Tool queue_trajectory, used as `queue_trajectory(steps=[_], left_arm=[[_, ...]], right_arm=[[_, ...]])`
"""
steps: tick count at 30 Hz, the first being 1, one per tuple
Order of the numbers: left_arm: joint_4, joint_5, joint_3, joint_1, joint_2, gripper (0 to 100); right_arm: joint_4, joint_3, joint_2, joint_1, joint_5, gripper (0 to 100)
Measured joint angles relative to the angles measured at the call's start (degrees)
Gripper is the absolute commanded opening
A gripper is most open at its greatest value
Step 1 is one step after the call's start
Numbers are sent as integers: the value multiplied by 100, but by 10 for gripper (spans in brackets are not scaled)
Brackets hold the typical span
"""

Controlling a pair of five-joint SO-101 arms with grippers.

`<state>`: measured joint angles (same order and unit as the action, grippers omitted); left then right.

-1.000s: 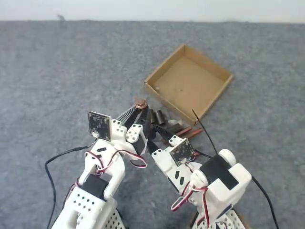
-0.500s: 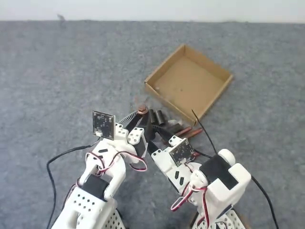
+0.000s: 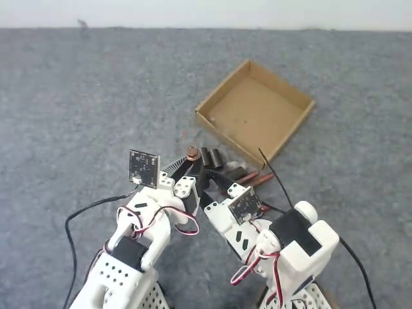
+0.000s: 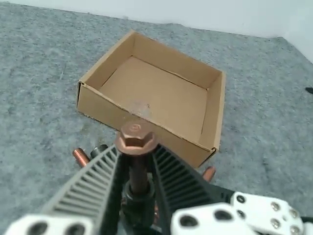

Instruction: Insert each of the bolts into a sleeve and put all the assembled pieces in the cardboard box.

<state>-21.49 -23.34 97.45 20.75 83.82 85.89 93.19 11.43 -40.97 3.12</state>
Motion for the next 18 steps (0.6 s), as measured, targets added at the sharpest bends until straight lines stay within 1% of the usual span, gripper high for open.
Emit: queue_trajectory(steps=[2, 4, 6, 9, 12, 18], left_arm=[[0, 0, 0, 0, 0, 165], [-18, 0, 9, 0, 0, 213], [-167, 0, 9, 0, 0, 215], [-387, 0, 9, 0, 0, 190], [-413, 18, 9, -26, 0, 179], [-422, 18, 9, -237, 0, 234]], right_arm=[[0, 0, 0, 0, 0, 6], [0, 0, 0, 18, 0, 6], [0, 0, 0, 18, 0, 6], [0, 0, 0, 26, 0, 6], [-9, 0, 9, 26, 18, 6], [0, 0, 0, 35, 9, 6]])
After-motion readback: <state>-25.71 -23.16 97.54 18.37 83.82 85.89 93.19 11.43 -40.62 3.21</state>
